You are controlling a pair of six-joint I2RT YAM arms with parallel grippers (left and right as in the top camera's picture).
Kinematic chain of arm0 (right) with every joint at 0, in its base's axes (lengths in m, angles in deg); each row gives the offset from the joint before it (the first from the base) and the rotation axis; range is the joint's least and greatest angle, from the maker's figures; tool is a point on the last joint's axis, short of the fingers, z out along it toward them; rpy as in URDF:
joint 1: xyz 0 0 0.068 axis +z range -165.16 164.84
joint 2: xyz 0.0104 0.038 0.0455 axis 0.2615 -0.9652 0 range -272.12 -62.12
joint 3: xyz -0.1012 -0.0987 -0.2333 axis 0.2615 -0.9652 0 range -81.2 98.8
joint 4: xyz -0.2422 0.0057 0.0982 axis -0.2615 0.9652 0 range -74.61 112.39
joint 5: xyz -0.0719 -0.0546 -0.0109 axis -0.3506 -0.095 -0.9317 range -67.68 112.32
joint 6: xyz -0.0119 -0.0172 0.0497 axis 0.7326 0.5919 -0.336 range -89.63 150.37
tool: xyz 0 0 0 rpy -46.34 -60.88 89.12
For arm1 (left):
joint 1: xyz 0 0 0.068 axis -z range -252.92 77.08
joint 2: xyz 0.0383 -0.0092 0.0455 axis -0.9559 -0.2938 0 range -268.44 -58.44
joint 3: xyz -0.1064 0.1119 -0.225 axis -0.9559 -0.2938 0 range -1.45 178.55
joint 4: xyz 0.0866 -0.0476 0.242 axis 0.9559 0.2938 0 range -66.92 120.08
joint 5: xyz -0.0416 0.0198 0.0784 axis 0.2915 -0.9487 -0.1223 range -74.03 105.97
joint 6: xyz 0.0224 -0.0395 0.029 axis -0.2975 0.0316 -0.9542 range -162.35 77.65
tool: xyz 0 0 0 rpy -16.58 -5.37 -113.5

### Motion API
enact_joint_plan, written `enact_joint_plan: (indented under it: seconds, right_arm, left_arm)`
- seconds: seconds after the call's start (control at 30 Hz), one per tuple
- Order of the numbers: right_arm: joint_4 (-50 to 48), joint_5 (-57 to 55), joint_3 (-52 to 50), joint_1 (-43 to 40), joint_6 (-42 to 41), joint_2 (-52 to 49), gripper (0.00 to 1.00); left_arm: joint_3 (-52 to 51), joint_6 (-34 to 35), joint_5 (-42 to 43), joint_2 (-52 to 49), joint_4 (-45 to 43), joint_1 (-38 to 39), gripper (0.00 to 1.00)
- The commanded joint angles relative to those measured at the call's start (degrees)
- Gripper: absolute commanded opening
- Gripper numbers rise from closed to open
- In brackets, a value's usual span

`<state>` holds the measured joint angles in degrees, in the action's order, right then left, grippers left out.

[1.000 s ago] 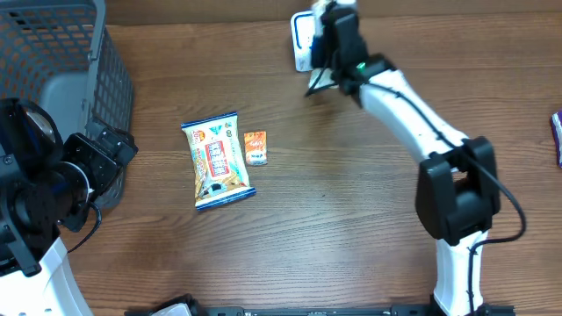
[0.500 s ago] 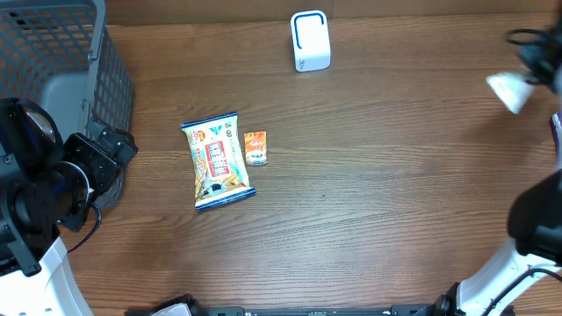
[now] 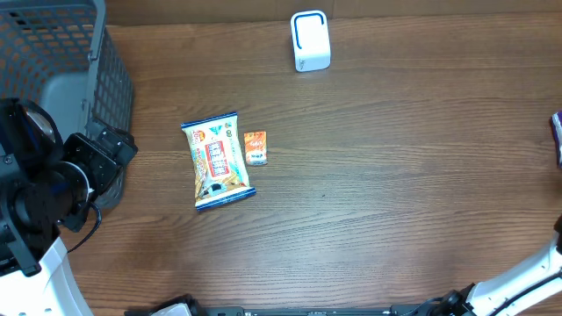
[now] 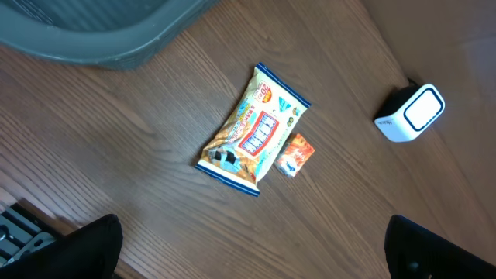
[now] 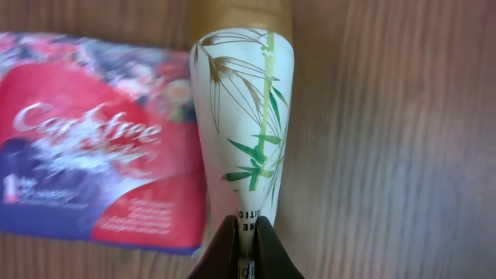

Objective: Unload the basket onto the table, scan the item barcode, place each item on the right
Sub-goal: 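Carry the tube off to the right side and release it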

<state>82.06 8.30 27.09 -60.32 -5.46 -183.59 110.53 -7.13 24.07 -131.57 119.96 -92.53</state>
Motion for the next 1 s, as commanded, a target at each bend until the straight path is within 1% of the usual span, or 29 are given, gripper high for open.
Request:
enact_joint_plan:
  seconds: [0.0, 0.1, 0.3, 0.4, 0.43, 0.47, 0.5, 0.53, 0.57, 0.7, 0.77, 0.87, 0.9, 0.97]
  right_arm:
    - [-0.55, -4.11, -1.88, -1.81, -0.44, 1.20, 0.04]
    - [-2.47, -6.10, -5.77, -3.04, -0.39, 1.09, 0.04]
    - [-9.07, -2.23, -12.33, -3.43, 0.28, 1.05, 0.04]
    - [-13.07, 3.67, -13.27, -2.93, 4.28, 1.01, 0.16]
    - [-14.49, 6.19, -13.31, -2.67, 6.45, 1.01, 0.23]
    - [-16.06, 9.18, -13.31, -2.25, 9.16, 1.01, 0.37]
    - [-17.27, 11.85, -13.29, -1.79, 11.19, 1.01, 0.47]
    - [-17.88, 13.77, -13.29, -1.40, 12.70, 1.01, 0.56]
    - [-18.05, 16.00, -12.79, -0.70, 14.40, 1.01, 0.62]
    - [-14.99, 17.99, -9.14, 0.85, 14.91, 1.51, 0.62]
    - [-12.81, 18.45, -6.34, 1.46, 14.88, 2.25, 0.61]
    - [-8.83, 18.62, -1.16, 2.34, 14.84, 4.28, 0.62]
    - [-7.48, 19.12, 0.70, 2.58, 14.80, 5.16, 0.64]
    - [-5.49, 21.62, 3.58, 3.10, 14.64, 6.60, 0.72]
  left_arm:
    - [0.11, -0.52, 0.04, 0.26, -0.09, -0.35, 0.99]
    - [0.11, -0.52, 0.04, 0.26, -0.09, -0.35, 1.00]
    - [0.11, -0.52, 0.04, 0.26, -0.09, -0.35, 1.00]
    - [0.11, -0.50, 0.04, 0.26, -0.09, -0.35, 1.00]
    - [0.11, -0.50, 0.04, 0.26, -0.09, -0.35, 1.00]
    - [0.11, -0.52, 0.04, 0.26, -0.07, -0.33, 1.00]
    - [0.11, -0.50, 0.04, 0.26, -0.09, -0.35, 1.00]
    - [0.11, -0.50, 0.04, 0.26, -0.09, -0.35, 1.00]
    - [0.11, -0.52, 0.04, 0.26, -0.09, -0.35, 1.00]
    - [0.11, -0.52, 0.04, 0.26, -0.09, -0.35, 1.00]
    - [0.11, -0.50, 0.04, 0.26, -0.09, -0.35, 1.00]
    - [0.11, -0.52, 0.04, 0.26, -0.09, -0.35, 1.00]
    - [0.11, -0.50, 0.04, 0.26, -0.09, -0.35, 1.00]
    - [0.11, -0.50, 0.04, 0.26, -0.09, -0.35, 1.00]
